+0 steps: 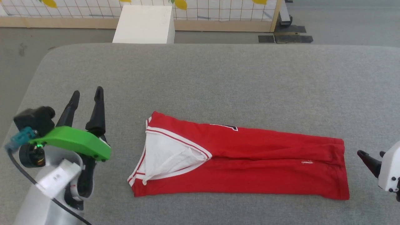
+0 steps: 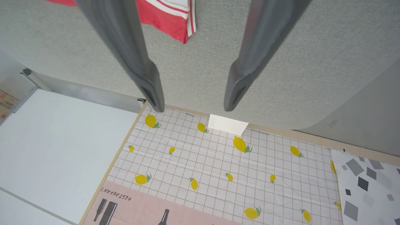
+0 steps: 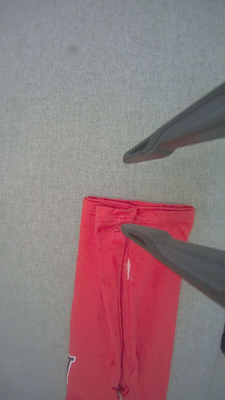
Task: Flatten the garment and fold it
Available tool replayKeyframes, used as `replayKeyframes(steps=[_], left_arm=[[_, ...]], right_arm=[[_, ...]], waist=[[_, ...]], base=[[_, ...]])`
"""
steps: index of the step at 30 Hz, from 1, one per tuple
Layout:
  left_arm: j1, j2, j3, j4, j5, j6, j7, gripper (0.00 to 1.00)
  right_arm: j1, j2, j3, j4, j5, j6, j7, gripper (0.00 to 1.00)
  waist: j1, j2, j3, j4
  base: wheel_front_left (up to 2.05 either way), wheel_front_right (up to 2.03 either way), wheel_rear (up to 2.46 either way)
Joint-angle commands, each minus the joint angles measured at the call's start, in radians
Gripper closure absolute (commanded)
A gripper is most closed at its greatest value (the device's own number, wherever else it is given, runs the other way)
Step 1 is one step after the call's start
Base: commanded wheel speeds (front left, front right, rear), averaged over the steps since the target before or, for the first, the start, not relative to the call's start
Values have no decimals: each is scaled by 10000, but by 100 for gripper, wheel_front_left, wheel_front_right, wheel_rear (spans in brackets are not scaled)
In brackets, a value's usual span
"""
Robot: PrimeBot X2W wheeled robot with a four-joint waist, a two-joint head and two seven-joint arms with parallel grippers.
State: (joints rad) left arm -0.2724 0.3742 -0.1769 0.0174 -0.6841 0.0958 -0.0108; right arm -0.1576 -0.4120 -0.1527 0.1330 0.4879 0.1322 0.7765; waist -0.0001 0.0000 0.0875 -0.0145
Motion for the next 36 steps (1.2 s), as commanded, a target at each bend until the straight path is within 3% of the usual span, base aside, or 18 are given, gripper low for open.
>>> replayKeyframes(steps=[1,5,9,16,34,35,36], left_arm=[[23,-35,-70,134,340,-135,-481,0],[-114,-106,-277,625,1248,-318,-1997,0],[-311,-336,-292,902,1771,-377,-2411,0],[-389,-868,226,593,2459,-380,-2504,0],[-83,-1764,1186,484,3365,-1081,-2508,0],[-71,-1794,1218,517,3400,-1109,-2508,0],[-74,-1824,1251,520,3423,-1134,-2508,0]], right_arm=[[149,-47,-5,56,80,-15,96,0],[95,-251,180,217,487,-15,271,0],[-27,-557,493,479,890,-15,267,0],[-456,-842,1293,958,1431,-15,32,0],[-1357,-1096,3665,1844,2279,-15,-221,0],[-1381,-1143,3720,1920,2248,-15,-200,72],[-1401,-1177,3732,1984,2229,-15,-198,95]], waist=[[1,0,160,67],[1,0,557,185],[1,0,960,311],[1,0,1530,371],[1,0,1813,398],[1,0,1816,397],[1,0,1819,397]], base=[[0,0,0],[0,0,0],[0,0,0],[0,0,0],[0,0,0],[0,0,0],[0,0,0]])
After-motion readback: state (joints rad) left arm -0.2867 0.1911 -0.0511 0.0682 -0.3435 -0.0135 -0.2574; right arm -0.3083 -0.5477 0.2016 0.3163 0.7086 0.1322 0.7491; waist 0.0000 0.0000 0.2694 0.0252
